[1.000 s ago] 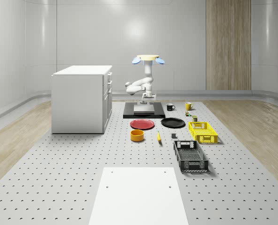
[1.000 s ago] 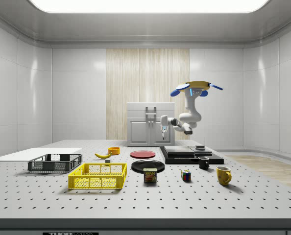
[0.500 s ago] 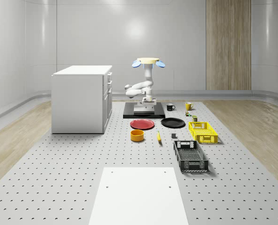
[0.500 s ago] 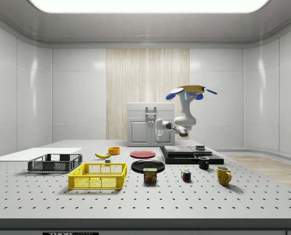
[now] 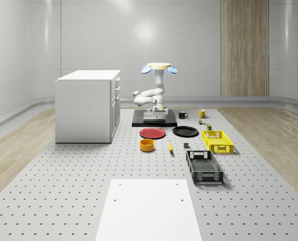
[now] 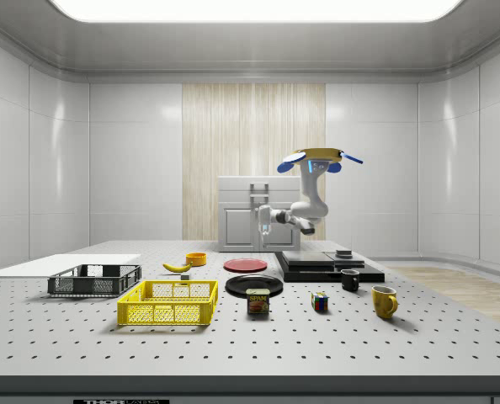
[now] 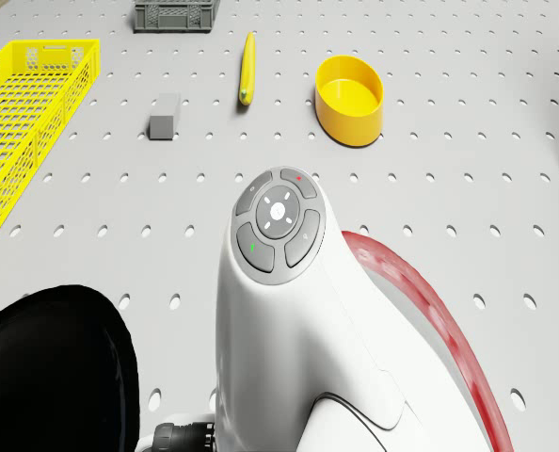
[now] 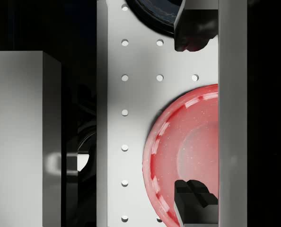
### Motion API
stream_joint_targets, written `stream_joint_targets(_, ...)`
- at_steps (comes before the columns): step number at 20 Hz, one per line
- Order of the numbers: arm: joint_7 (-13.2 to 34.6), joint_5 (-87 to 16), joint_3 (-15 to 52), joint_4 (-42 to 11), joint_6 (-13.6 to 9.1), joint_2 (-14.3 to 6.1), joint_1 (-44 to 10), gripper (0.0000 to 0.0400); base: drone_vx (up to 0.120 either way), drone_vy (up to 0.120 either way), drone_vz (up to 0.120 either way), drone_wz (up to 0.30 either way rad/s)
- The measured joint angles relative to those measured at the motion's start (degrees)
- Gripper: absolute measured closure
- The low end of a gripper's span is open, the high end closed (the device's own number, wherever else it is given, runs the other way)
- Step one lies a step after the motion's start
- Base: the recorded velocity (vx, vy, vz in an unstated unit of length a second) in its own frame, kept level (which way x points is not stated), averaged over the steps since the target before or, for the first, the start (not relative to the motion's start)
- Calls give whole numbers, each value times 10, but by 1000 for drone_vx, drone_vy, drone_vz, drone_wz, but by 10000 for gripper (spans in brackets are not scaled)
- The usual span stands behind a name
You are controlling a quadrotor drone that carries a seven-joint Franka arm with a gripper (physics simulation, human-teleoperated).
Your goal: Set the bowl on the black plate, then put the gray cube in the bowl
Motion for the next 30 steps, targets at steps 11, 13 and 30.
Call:
stream_joint_targets(11, 6, 12, 6, 1, 23, -24, -7, 0, 120, 0, -36, 0)
stream_joint_targets(13, 7, 14, 7, 2, 27, -29, -8, 0, 120, 0, 0, 0)
stream_joint_targets(30, 15, 28, 14, 3, 56, -61, -16, 0, 120, 0, 0, 0)
